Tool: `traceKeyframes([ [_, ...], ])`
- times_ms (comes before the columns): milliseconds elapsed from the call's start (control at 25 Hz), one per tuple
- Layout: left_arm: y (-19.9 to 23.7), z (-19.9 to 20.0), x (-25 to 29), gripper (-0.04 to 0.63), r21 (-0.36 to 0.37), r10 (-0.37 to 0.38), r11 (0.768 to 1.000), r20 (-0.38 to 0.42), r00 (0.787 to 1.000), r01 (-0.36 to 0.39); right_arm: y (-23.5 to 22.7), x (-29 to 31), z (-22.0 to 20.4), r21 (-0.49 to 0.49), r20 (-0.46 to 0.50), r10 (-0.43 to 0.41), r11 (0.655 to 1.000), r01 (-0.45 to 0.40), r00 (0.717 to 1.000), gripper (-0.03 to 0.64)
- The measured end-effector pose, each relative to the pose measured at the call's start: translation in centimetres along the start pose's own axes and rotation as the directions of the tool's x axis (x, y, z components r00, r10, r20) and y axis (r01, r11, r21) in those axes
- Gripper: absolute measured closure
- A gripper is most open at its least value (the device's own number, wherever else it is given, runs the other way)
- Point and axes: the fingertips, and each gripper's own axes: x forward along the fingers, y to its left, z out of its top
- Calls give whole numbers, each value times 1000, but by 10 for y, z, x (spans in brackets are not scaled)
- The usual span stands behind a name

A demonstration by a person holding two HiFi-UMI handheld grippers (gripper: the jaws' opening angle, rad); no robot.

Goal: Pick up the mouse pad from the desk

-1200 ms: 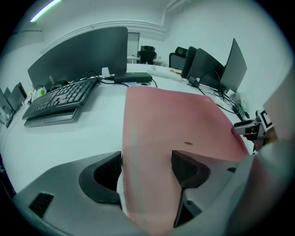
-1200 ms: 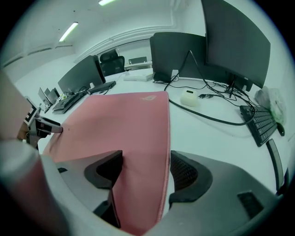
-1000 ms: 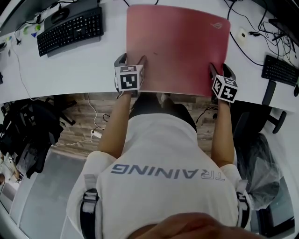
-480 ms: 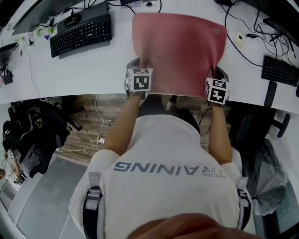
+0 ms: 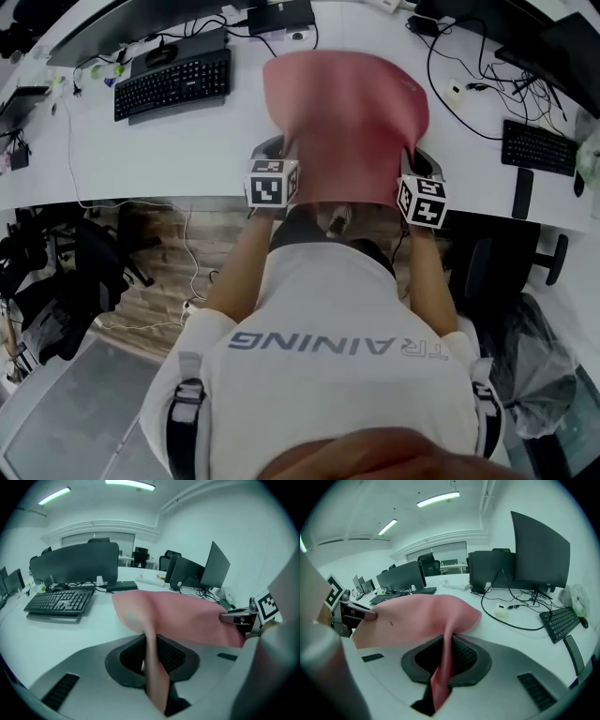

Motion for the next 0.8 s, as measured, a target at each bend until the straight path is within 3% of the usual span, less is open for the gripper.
traceKeyframes([
  [360,-33,36,-74,508,17,-14,1000,195,981,11,-8,-68,54,-65,163,-4,998,15,987,555],
  [640,-58,88,-132,508,59,-21,998,385,923,-2,-13,-124,105,-83,318,2,996,26,948,555],
  [800,-74,113,-162,511,96,-31,995,456,890,-14,-12,-159,134,-106,419,9,994,39,908,555],
])
